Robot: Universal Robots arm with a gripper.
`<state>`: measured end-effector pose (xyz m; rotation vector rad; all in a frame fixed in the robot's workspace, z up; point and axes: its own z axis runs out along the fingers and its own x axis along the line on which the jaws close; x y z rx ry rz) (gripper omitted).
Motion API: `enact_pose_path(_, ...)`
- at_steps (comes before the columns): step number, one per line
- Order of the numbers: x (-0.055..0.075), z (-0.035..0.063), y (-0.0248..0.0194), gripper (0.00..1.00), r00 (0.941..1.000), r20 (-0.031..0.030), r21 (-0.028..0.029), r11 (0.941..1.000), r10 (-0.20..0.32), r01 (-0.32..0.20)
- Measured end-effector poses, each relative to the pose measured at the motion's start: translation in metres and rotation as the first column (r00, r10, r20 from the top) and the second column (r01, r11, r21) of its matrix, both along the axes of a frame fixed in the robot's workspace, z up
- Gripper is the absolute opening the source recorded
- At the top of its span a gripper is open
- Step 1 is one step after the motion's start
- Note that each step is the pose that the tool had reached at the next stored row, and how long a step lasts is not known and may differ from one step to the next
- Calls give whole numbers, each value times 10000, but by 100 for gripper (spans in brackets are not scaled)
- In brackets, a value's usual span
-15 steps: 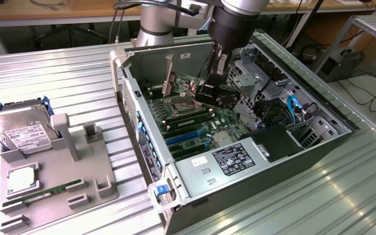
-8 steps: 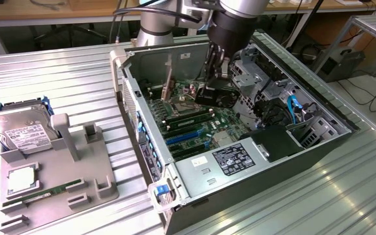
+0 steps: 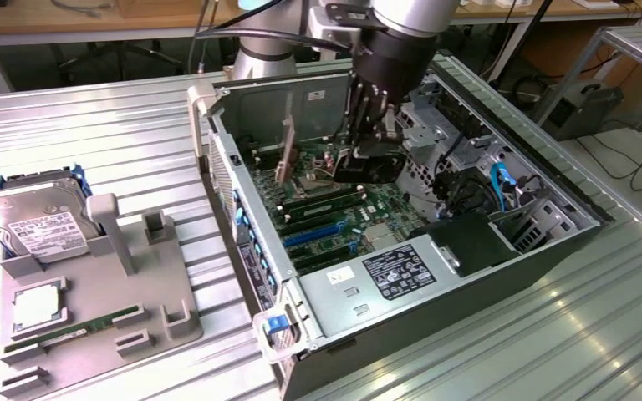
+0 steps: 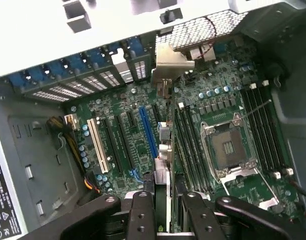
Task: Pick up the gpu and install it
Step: 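Insert the gpu into the slot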
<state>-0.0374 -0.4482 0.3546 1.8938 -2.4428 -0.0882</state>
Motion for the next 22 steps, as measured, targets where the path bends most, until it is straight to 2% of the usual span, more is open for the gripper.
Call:
enact_pose_path(3,0,-21,0,26,9985,0,3,9985,550,-550)
enact_pose_path(6,0,-42,0,26,9930,1,16,9930,1184,-1184)
enact_pose_path(8,0,-57,0,26,9867,3,30,9867,1623,-1623)
enact_pose_path(11,-1,-83,0,26,9736,11,62,9736,2281,-2281)
enact_pose_path(15,-51,-124,0,26,9695,33,128,9694,2452,-2452)
enact_pose_path(22,-249,-244,-33,26,9682,63,127,9682,2499,-2500)
